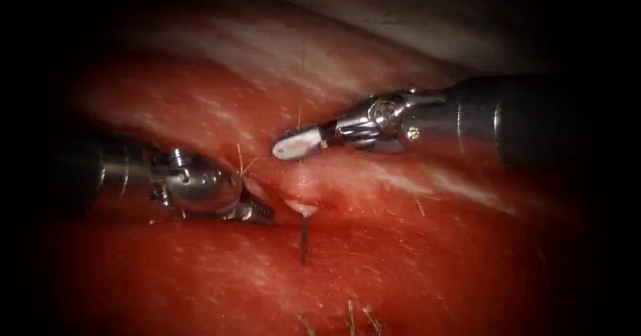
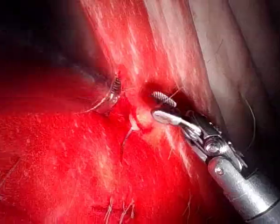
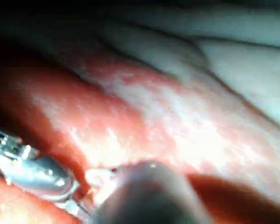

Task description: Wound Closure

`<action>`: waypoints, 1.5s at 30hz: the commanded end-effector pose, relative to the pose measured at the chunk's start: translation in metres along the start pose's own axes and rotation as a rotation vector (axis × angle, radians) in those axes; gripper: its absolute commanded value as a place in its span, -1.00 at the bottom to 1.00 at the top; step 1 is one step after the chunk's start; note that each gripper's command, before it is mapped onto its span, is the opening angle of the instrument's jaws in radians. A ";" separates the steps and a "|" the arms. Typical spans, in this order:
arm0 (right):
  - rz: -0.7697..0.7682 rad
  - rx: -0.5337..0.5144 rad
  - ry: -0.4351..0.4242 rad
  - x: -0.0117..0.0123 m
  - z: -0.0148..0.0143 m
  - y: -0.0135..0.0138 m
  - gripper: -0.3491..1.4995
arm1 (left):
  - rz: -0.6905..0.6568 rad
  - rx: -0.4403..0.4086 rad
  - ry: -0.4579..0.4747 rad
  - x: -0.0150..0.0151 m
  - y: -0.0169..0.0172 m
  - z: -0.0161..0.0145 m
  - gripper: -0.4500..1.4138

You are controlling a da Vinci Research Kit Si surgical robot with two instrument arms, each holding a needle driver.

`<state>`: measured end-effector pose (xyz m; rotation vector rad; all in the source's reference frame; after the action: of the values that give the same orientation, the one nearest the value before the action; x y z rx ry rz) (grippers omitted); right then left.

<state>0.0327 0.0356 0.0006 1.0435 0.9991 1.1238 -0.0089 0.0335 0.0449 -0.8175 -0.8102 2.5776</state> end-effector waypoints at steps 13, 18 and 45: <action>-0.278 -0.264 0.109 0.0013 -0.0040 0.0025 0.78 | 0.317 0.074 0.175 0.0026 -0.0004 0.0006 -0.02; -0.290 -0.299 0.126 0.0005 -0.0058 0.0028 0.78 | 0.386 0.096 0.251 0.0034 -0.0005 0.0012 0.04; -0.308 -0.300 0.131 -0.0010 -0.0046 0.0036 0.78 | 0.525 0.102 0.397 0.0039 -0.0010 0.0029 -0.83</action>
<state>0.0265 0.0352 0.0030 0.5606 1.0129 1.0567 -0.0131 0.0355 0.0453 -1.6228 -0.3687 2.6940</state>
